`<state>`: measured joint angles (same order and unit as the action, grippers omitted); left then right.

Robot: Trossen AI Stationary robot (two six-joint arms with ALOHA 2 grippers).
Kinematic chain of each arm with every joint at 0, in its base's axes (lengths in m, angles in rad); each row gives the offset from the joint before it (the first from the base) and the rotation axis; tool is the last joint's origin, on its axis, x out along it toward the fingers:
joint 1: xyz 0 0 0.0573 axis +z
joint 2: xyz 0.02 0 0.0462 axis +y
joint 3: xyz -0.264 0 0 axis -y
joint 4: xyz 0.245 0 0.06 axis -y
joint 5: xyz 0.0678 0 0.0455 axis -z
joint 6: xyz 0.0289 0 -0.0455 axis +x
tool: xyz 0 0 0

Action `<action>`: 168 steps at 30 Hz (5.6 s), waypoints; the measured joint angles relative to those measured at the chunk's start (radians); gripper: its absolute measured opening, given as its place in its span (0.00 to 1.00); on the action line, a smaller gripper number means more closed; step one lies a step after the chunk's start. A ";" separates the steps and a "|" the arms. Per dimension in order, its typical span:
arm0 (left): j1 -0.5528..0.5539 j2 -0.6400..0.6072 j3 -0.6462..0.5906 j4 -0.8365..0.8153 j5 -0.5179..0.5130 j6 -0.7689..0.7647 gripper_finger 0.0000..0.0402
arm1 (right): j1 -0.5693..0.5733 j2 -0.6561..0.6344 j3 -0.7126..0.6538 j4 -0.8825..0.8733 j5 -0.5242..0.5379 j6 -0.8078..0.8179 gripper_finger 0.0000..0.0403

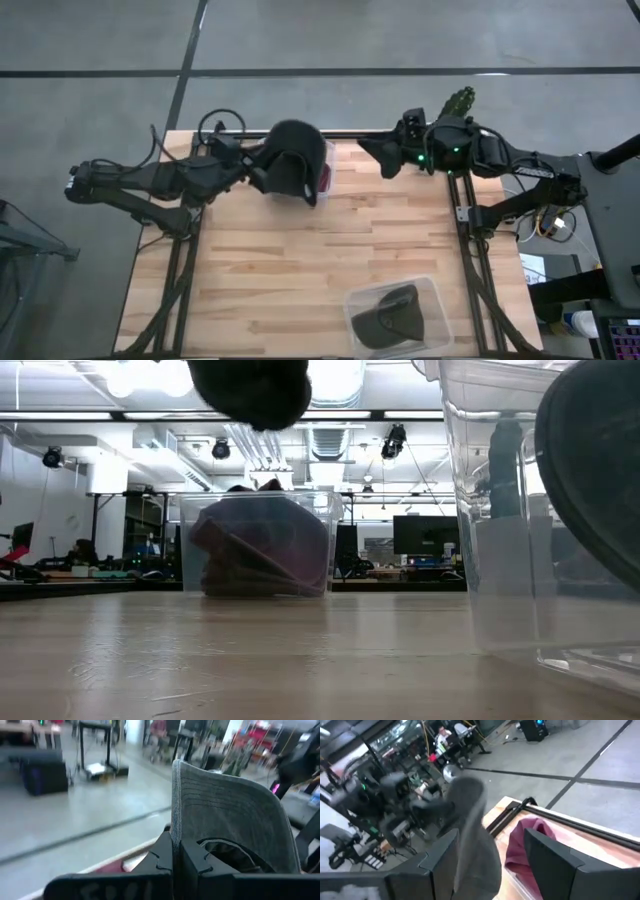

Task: Pick and place caps into container
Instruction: Put the black cap into the bottom transparent container

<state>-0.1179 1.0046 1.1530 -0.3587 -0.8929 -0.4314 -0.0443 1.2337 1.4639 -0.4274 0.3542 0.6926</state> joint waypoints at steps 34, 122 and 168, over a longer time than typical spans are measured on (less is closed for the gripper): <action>0.045 -0.007 0.055 0.187 0.032 0.269 0.01 | 0.077 0.254 0.000 0.345 0.036 -0.328 0.53; 0.184 0.227 0.053 0.121 1.271 -0.792 0.39 | -0.072 0.247 0.006 -0.321 -1.110 -0.113 0.03; 0.184 0.357 0.053 0.274 1.344 -0.861 0.33 | -0.070 0.247 0.006 -0.427 -1.244 -0.116 0.03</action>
<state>0.0660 1.3618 1.2060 -0.0847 0.4511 -1.2926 -0.1139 1.4811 1.4696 -0.8547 -0.8902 0.5762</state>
